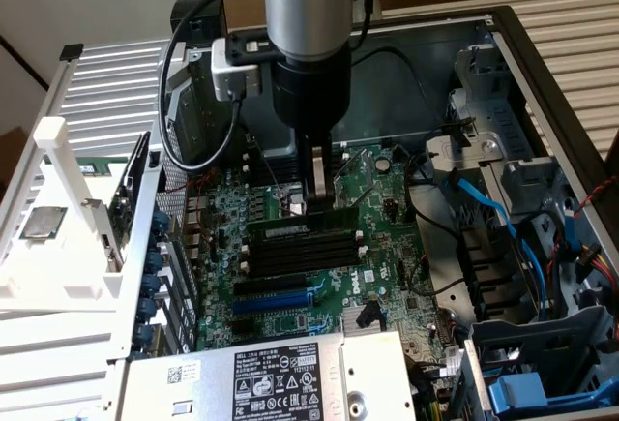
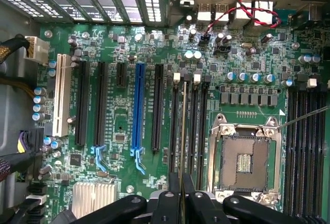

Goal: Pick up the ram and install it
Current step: 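Insert the ram into the slot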

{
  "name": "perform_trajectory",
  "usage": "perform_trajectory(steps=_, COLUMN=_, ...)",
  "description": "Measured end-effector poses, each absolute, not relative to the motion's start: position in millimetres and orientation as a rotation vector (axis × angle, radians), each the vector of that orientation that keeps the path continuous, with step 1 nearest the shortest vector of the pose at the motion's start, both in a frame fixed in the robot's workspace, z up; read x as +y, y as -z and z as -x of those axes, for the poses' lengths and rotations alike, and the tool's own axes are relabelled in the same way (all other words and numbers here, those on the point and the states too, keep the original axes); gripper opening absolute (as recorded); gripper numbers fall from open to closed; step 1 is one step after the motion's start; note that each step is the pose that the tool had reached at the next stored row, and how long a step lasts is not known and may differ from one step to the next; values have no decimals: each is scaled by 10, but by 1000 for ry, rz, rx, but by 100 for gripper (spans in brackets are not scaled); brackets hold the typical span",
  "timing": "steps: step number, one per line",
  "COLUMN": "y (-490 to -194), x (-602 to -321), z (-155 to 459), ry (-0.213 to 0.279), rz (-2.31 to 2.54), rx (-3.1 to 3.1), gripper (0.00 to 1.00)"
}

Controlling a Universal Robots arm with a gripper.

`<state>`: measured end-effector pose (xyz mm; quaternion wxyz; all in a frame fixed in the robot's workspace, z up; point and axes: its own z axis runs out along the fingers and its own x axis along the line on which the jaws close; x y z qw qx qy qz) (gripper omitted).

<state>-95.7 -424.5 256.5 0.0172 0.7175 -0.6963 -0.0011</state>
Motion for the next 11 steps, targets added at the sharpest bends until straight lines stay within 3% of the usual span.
perform_trajectory(steps=11, y=-2474, x=-4255, z=958, ry=1, rz=-2228, rx=-2163, gripper=13)
